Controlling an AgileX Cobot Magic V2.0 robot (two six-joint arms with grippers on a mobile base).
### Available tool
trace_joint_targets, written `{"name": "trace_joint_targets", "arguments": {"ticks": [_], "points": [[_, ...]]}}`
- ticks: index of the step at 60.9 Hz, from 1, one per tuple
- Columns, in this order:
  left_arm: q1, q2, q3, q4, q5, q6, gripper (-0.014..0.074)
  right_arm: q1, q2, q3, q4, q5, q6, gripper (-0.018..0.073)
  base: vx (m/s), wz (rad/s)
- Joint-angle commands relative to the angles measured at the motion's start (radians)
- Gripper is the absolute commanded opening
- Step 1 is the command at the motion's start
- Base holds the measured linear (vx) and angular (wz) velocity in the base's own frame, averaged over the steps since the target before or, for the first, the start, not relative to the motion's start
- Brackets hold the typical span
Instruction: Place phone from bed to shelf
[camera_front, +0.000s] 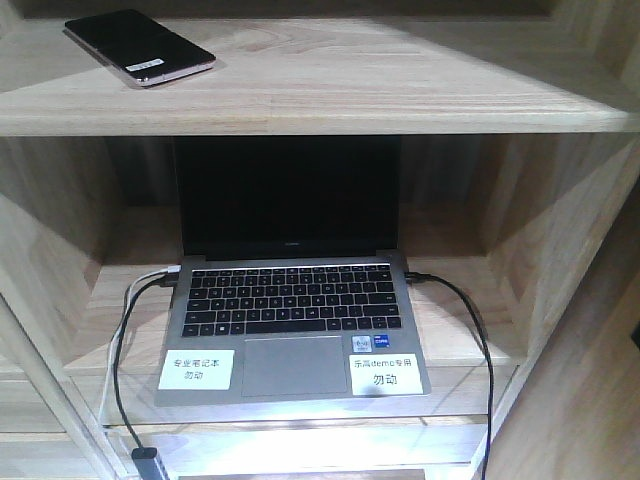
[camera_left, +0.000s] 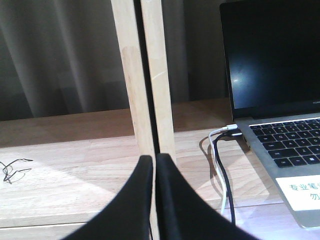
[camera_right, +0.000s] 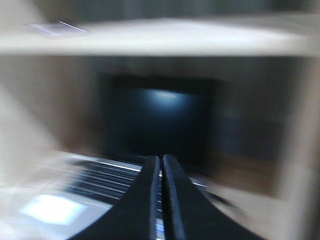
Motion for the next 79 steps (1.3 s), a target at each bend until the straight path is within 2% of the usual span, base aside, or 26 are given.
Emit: {"name": "trace_joint_targets", "arguments": {"ticks": [1,16,23,33,42,79], "points": [[-0.004,-0.013,-0.021,-0.009,-0.072,-0.006,0.0001,-0.08,-0.022,0.038,-0.011,-0.079,-0.02,-0.0008,0.0,0.0],[-0.004,-0.013,-0.021,-0.009,-0.072,-0.006,0.0001,-0.28,-0.185,0.221,-0.016,-0.109,-0.034,-0.0008,0.0,0.0],[-0.004,-0.013,-0.021,-0.009,-0.072,-0.006,0.0001,-0.334,-0.249,0.28,-0.016,-0.146,-0.058,-0.0008,0.0,0.0],[-0.004,-0.013,-0.021,-0.009,-0.072,-0.006,0.0001,-0.33,-0.273,0.388,-0.016,-0.307,-0.058,-0.0008,0.0,0.0],[-0.004,-0.013,-0.021,-0.009,-0.072,-0.006,0.0001,-0.33,-0.273,0.385,-0.049,-0.291,-0.061,-0.0008,0.0,0.0],[-0.004,-0.013,-0.021,-0.009,-0.072,-0.006,0.0001,-0.331,-0.273,0.385,-0.05,-0.291,-0.058,-0.0008,0.0,0.0]]}}
